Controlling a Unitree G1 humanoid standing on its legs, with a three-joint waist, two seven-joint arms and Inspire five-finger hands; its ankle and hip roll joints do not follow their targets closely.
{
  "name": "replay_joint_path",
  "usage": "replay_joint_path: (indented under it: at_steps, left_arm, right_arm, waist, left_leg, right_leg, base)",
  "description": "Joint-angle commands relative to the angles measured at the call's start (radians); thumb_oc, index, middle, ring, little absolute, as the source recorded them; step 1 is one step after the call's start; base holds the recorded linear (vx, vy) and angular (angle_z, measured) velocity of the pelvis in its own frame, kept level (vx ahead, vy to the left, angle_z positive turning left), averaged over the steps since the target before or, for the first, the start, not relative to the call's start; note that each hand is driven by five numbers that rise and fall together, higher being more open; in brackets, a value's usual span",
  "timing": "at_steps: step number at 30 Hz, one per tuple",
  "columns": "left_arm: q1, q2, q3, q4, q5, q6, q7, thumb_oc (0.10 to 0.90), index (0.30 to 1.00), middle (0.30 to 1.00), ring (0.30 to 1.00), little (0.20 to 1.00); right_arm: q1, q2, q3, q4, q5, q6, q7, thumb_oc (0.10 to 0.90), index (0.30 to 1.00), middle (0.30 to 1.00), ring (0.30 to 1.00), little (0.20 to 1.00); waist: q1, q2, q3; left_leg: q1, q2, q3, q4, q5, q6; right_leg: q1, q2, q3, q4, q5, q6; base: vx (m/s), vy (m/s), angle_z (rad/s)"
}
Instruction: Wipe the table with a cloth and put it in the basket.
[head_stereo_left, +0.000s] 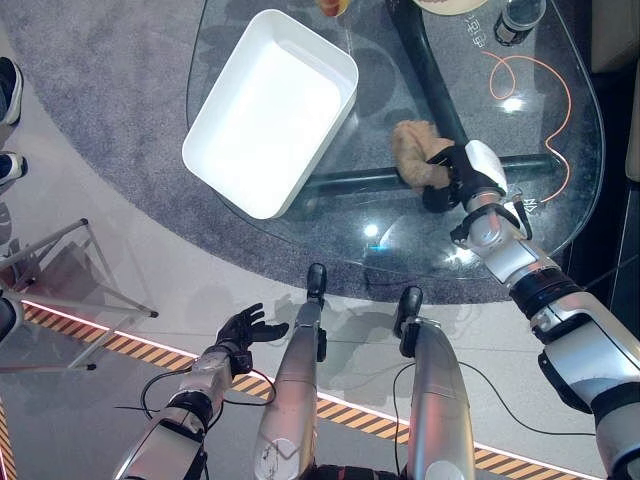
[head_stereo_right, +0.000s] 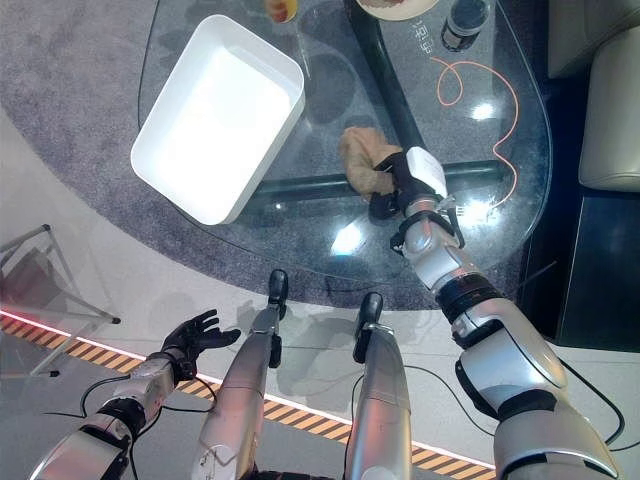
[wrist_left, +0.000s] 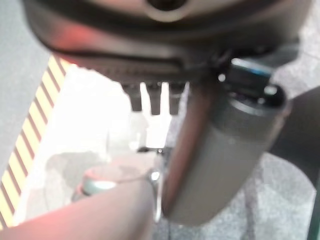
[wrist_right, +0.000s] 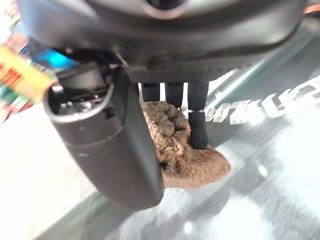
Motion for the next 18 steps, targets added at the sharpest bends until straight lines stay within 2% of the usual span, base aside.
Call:
replay_joint_path:
  at_steps: [1, 14, 18]
  left_arm:
    - [0.019, 0.005, 0.010, 0.018, 0.040, -0.002, -0.006, 0.800, 0.900, 0.900, 0.900, 0.900]
    - [0.009, 0.004, 0.010, 0.022, 0.040, 0.008, -0.015, 0.800, 0.900, 0.900, 0.900, 0.900]
    - [0.008, 0.008, 0.009, 0.017, 0.040, 0.016, -0.013, 0.800, 0.900, 0.900, 0.900, 0.900]
  right_arm:
    - [-0.039, 0.096, 0.083, -0.125, -0.045, -0.127, 0.114, 0.100, 0.300, 0.300, 0.300, 0.200]
    - [-0.018, 0.101, 0.145, -0.196, -0.076, -0.128, 0.262, 0.100, 0.300, 0.300, 0.300, 0.200]
    - [-0.009, 0.097, 0.152, -0.205, -0.082, -0.118, 0.270, 0.100, 0.300, 0.300, 0.300, 0.200]
  waist:
    - [0.019, -0.005, -0.018]
    - [0.017, -0.007, -0.018]
    - [0.017, -0.010, -0.018]
  left_leg:
    - [-0.009, -0.102, 0.048, 0.146, -0.091, 0.075]
    - [-0.011, -0.104, 0.048, 0.141, -0.082, 0.074]
    - [-0.013, -0.103, 0.049, 0.143, -0.082, 0.074]
  right_leg:
    - [0.063, 0.022, -0.045, -0.198, 0.152, 0.032]
    - [0.058, 0.017, -0.046, -0.200, 0.157, 0.032]
    - [0.055, 0.016, -0.047, -0.198, 0.158, 0.033]
  base:
    - [0.00, 0.000, 0.00]
    - [0.00, 0.001, 0.03]
    - [0.00, -0.002, 0.02]
